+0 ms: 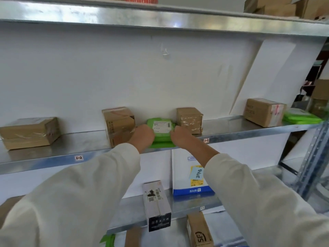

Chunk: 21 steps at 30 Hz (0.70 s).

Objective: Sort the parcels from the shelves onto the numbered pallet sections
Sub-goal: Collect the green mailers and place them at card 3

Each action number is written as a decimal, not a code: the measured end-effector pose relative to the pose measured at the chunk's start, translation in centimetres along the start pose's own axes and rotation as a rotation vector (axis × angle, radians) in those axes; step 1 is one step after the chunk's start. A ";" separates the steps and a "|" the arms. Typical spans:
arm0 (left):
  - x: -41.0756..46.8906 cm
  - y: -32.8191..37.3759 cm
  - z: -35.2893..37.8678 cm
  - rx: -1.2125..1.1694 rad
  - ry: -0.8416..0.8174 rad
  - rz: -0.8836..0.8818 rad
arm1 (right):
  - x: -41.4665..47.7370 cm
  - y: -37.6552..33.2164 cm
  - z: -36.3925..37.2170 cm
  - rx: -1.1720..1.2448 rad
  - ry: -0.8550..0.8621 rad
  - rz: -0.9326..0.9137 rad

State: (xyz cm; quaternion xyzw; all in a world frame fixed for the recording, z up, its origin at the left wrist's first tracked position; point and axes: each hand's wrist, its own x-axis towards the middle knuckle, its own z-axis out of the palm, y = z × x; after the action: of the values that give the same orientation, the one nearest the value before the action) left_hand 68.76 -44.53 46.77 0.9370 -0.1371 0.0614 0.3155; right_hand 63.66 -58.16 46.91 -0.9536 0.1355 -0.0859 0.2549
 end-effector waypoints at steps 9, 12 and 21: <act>-1.3 -0.2 1.2 -0.182 0.123 -0.096 | 2.0 0.2 0.1 0.274 -0.059 -0.003; -1.2 0.3 0.8 -0.201 0.169 -0.194 | 1.8 0.2 -0.1 0.308 -0.046 -0.029; -2.3 0.3 1.8 -0.679 0.262 -0.283 | 0.3 2.1 1.2 0.629 0.002 -0.060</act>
State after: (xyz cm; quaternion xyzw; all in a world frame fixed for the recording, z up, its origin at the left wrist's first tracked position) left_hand 66.48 -45.31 45.07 0.7730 0.0226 0.0877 0.6279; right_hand 63.79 -59.48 44.84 -0.8313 0.0745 -0.1320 0.5348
